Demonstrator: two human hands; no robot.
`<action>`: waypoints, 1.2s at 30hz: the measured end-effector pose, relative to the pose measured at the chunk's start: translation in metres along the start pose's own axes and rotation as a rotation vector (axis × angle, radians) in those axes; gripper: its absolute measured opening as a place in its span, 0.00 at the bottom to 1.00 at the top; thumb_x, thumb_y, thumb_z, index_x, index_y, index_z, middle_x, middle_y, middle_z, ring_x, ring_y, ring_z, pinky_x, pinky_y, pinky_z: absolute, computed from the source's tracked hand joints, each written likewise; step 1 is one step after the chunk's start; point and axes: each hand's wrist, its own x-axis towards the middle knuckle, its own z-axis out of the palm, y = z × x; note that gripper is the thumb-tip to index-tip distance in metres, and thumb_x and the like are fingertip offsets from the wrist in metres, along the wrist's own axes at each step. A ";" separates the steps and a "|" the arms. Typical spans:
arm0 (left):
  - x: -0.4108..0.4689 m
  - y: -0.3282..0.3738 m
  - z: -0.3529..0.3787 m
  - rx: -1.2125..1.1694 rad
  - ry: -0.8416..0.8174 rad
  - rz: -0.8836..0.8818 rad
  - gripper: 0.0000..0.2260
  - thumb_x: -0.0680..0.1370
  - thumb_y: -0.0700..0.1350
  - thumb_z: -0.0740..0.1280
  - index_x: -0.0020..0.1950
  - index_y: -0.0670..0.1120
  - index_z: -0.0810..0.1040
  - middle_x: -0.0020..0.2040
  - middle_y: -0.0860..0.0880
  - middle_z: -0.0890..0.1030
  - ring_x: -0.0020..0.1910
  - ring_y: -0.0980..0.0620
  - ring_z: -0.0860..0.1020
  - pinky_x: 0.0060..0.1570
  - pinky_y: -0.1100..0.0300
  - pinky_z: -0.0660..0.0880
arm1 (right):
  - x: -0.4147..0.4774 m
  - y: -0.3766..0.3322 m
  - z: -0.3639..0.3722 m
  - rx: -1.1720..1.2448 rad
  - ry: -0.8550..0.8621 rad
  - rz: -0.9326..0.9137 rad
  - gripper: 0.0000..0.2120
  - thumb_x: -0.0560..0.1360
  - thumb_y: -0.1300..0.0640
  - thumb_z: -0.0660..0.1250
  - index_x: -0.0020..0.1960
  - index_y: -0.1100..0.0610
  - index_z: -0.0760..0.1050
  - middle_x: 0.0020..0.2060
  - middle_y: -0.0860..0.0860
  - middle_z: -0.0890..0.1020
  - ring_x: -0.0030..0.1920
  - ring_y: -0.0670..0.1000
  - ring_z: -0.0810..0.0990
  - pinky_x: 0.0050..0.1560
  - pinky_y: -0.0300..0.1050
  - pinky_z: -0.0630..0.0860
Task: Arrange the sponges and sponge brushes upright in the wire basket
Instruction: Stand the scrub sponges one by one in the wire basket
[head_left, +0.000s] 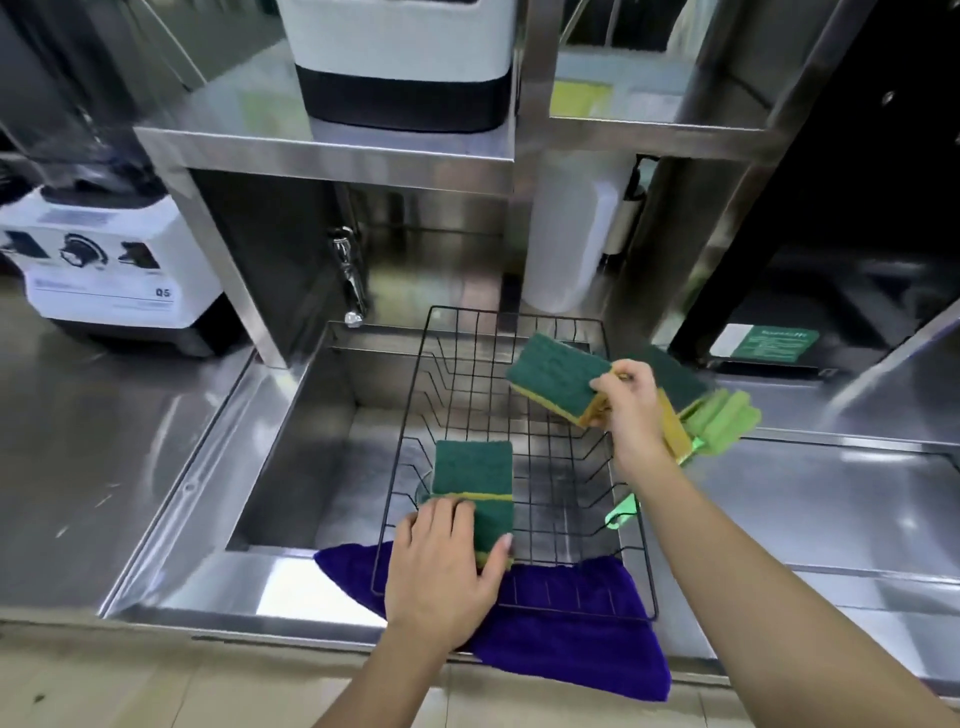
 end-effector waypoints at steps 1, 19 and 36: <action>0.000 0.001 0.000 -0.001 0.003 0.002 0.28 0.75 0.63 0.44 0.58 0.47 0.72 0.57 0.49 0.76 0.57 0.48 0.71 0.60 0.52 0.65 | 0.000 0.003 0.006 -0.013 -0.041 0.017 0.11 0.71 0.65 0.64 0.39 0.51 0.67 0.35 0.50 0.71 0.32 0.51 0.71 0.25 0.40 0.68; 0.004 0.000 0.008 0.070 0.020 0.041 0.21 0.75 0.59 0.54 0.53 0.46 0.75 0.53 0.46 0.79 0.53 0.46 0.75 0.53 0.49 0.73 | 0.036 0.062 0.066 -0.361 -0.300 0.275 0.04 0.73 0.62 0.65 0.47 0.60 0.74 0.39 0.55 0.76 0.35 0.50 0.73 0.34 0.41 0.70; 0.005 0.001 0.007 0.100 -0.100 0.048 0.27 0.75 0.60 0.43 0.60 0.48 0.71 0.61 0.48 0.74 0.59 0.47 0.70 0.59 0.49 0.65 | 0.026 0.044 0.041 -0.742 -0.434 0.111 0.06 0.73 0.56 0.68 0.40 0.56 0.75 0.38 0.50 0.77 0.43 0.51 0.74 0.44 0.42 0.67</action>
